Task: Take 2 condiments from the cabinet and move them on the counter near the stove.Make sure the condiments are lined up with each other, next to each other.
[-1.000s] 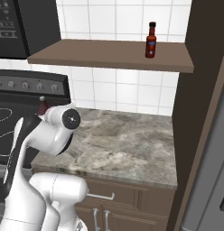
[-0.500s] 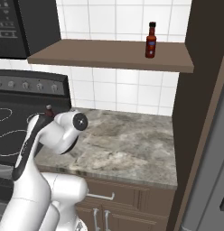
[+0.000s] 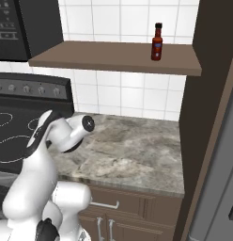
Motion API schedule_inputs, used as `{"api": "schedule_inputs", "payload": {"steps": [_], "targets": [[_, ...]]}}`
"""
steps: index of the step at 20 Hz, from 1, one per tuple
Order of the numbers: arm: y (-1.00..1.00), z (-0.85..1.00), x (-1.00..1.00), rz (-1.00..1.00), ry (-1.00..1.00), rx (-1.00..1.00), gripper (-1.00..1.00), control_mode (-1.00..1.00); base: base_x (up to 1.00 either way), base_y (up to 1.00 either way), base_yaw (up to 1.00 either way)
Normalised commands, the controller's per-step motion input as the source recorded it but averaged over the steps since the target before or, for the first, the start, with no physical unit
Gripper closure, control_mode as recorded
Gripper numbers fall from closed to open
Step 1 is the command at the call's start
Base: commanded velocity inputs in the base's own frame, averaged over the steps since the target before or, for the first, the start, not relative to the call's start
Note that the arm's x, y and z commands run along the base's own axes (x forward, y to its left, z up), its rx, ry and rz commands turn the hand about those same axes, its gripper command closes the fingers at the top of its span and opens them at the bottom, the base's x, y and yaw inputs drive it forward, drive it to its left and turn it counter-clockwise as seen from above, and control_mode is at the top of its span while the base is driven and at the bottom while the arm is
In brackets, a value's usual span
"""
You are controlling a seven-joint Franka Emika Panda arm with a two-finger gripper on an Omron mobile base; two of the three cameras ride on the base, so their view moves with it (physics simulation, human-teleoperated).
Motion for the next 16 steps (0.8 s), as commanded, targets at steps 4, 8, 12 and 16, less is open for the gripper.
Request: {"api": "schedule_inputs", "payload": {"steps": [4,8,12,16], "targets": [[0.22,-0.36,0.12,0.09,-0.05,-0.05,1.0,-1.0,0.0,0.0,0.0],[0.18,-0.32,0.06,0.08,-0.07,-0.06,1.0,-1.0,0.0,0.0,0.0],[0.12,-0.09,0.07,0.05,0.0,0.0,1.0,-1.0,0.0,0.0,0.0],[0.11,0.0,0.13,0.03,0.0,0.0,1.0,-1.0,0.0,0.0,0.0]]}}
